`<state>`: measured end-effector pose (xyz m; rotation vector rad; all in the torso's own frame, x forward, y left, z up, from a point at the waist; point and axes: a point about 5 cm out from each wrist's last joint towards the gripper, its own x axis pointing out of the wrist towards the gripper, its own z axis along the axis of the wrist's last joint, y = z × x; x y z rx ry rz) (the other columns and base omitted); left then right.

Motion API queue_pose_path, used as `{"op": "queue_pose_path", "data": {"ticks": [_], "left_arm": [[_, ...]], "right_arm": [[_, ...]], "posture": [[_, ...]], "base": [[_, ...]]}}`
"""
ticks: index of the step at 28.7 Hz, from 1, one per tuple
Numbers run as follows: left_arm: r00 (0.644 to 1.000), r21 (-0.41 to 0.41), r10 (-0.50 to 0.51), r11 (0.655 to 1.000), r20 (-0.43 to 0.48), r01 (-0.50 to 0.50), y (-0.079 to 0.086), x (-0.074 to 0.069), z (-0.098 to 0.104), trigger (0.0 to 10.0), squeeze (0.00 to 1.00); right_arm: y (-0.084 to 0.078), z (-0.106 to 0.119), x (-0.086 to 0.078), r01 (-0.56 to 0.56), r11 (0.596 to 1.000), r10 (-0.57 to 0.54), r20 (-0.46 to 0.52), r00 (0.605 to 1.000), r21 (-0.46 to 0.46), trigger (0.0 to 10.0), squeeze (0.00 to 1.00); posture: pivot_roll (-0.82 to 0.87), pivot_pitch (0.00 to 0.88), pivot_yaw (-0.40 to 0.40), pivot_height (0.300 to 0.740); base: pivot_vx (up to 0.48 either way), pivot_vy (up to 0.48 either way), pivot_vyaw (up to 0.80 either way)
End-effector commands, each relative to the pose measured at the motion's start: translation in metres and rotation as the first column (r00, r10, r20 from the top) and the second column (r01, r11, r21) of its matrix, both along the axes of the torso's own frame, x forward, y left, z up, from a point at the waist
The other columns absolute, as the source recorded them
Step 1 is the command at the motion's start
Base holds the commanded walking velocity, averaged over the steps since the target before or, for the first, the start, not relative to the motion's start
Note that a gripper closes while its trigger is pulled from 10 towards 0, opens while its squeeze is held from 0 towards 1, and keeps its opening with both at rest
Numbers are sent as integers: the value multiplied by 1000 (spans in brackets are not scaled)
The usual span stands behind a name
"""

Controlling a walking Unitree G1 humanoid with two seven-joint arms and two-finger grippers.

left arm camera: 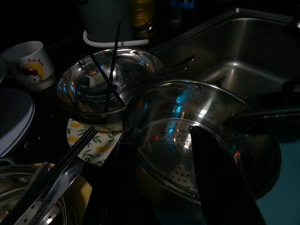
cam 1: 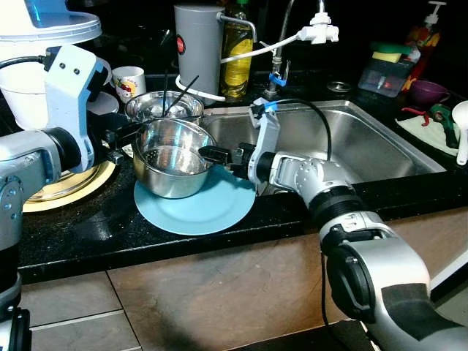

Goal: Kitchen organization

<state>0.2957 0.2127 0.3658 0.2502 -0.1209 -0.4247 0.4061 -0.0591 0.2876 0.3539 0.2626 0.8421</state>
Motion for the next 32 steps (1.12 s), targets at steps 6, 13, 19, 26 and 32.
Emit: {"op": "queue_pose_path", "data": {"ticks": [6, 13, 19, 26, 32], "left_arm": [[999, 4, -15, 1000, 35, 15, -3, -3, 2, 10000, 0], [999, 11, -22, 1000, 35, 22, -4, -4, 1, 10000, 0], [998, 18, -33, 999, 45, 32, -7, -2, 4, 10000, 0], [997, 1, -42, 999, 59, 42, -9, 1, 5, 10000, 0], [998, -2, -38, 999, 59, 38, -9, 1, 4, 10000, 0]], "right_arm": [[9, 3, -2, -21, 998, 24, -59, 998, 51, 10000, 0], [1, 4, 0, 7, 996, -1, -70, 998, 93, 0, 0], [-13, 1, 3, 58, 990, -45, -102, 994, 130, 0, 0], [-12, -4, 1, 38, 993, -26, -114, 993, 107, 0, 0], [-19, 3, 3, 65, 987, -49, -113, 992, 145, 0, 0]], "posture": [[37, 132, -89, 740], [34, 126, -86, 740], [34, 116, -81, 740], [22, 123, -73, 740], [19, 119, -74, 740]], "base": [[0, 0, 0], [0, 0, 0], [0, 0, 0], [0, 0, 0], [0, 0, 0]]}}
